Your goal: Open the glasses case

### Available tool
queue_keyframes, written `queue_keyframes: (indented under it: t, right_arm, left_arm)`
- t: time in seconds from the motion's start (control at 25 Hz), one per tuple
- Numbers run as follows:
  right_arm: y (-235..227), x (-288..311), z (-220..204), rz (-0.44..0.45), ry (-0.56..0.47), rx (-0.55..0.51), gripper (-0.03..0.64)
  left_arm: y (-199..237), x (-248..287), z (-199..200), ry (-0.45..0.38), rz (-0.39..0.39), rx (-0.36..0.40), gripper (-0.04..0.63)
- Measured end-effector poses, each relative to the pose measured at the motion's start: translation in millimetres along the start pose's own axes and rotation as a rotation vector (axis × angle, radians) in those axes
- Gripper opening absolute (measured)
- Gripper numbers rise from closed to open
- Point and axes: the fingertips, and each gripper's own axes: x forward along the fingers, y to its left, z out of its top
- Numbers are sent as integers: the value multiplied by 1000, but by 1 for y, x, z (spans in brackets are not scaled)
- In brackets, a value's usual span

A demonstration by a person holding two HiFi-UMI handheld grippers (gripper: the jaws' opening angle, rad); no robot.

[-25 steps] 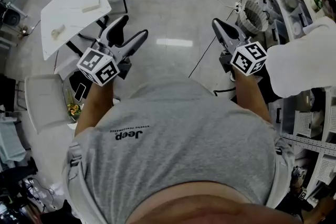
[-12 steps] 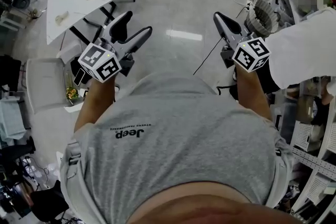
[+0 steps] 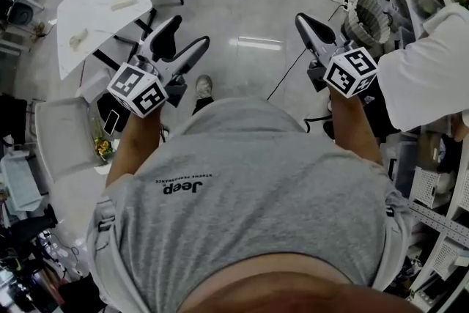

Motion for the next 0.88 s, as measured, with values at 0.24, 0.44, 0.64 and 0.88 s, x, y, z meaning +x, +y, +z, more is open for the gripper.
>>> queue_keyframes:
  t: [0.24, 0.44, 0.64, 0.88]
  right_arm:
    - [-38, 86, 4, -103, -6, -32, 3]
    - [-65, 174, 27, -176, -34, -36, 3]
    - [-90, 259, 43, -212, -49, -34, 3]
    - [-132, 323, 47, -247, -33, -20, 3]
  left_arm:
    - [108, 48, 9, -22, -115, -13, 411]
    - [200, 95, 44, 1, -219, 0, 411]
    - [291, 124, 76, 13, -253, 25, 411]
    - [365, 159, 87, 26, -266, -2, 411]
